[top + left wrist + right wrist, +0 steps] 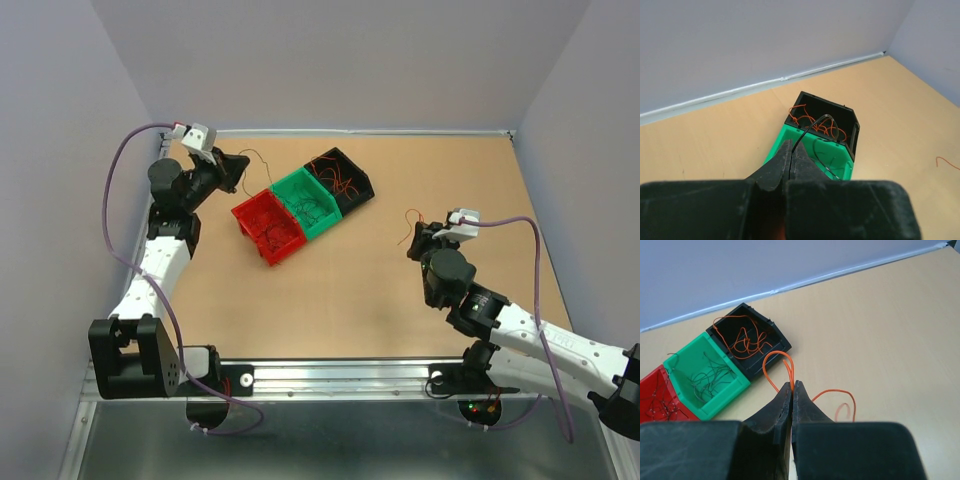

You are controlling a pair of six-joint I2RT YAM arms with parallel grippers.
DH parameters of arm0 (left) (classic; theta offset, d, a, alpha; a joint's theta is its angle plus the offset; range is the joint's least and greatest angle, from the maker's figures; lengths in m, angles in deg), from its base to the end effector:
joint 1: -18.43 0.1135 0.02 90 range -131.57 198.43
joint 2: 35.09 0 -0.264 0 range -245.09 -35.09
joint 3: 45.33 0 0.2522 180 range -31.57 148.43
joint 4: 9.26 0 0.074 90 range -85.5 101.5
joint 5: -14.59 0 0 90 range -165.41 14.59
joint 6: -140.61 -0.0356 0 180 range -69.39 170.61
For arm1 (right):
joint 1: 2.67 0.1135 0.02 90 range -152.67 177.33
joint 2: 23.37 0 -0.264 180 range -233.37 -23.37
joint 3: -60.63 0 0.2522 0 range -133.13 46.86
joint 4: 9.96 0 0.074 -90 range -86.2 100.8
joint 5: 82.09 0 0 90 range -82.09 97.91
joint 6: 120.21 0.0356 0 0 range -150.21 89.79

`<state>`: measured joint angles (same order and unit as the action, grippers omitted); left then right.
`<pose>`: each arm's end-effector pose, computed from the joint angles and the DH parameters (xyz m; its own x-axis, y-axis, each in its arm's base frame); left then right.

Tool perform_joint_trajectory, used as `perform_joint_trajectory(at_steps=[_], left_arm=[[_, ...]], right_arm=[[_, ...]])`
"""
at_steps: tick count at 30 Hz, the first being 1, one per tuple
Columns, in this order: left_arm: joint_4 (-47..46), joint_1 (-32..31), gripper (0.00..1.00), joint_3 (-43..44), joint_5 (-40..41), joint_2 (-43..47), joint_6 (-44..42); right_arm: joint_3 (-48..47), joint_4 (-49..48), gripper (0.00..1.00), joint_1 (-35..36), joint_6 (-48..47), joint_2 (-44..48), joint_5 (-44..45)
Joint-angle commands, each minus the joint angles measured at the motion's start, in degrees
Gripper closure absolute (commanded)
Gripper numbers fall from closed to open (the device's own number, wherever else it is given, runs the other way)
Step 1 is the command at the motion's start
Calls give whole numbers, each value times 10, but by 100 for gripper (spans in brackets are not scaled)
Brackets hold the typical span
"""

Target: Untangle the cables

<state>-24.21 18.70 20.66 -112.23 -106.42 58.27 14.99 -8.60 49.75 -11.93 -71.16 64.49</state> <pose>0.2878 -0.0200 0.3572 0.0872 -0.1063 -0.9905 0.6041 0.7962 -0.0323 0.1383 0.1309 0.2938 -0.0130 0.2664 -0.9638 0.0797 0.9611 0.2646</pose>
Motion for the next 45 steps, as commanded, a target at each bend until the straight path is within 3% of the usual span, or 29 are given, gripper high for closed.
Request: perform_joint_trajectory(at_steps=[1,6,12,18,21,25,29,34,38,40,45], left_arm=[[5,-17,100,-7,-26,5,-39],[25,-18,100,-8,-27,-37,-73],[32,-17,100,-6,-42,-90,-191],[133,-7,100,30,-135,-132,-328],[191,-7,100,40,-136,-145,-393],[274,-14,100,83,-96,-187,-446],[341,-47,100,134,8,-233,-473],[418,-90,100,227,147,-321,-448],[425,-112,100,263,235,-365,-397],[419,-116,100,271,242,-379,-362],[379,-153,95,260,341,-399,-314]], right_arm=[[-35,-17,99,0,10,4,6],[-33,-17,99,-1,7,9,4],[-30,-17,99,-1,4,15,-3],[-23,-17,99,-1,-2,31,-5],[-19,-17,100,0,-4,43,-6],[-14,-17,100,-1,-4,50,-13],[-18,-17,99,0,-5,44,-22],[-25,-17,100,-1,-4,26,-24],[-29,-16,99,0,-3,18,-29],[-30,-17,99,0,-3,15,-31],[-36,-16,99,-1,-4,2,-38]])
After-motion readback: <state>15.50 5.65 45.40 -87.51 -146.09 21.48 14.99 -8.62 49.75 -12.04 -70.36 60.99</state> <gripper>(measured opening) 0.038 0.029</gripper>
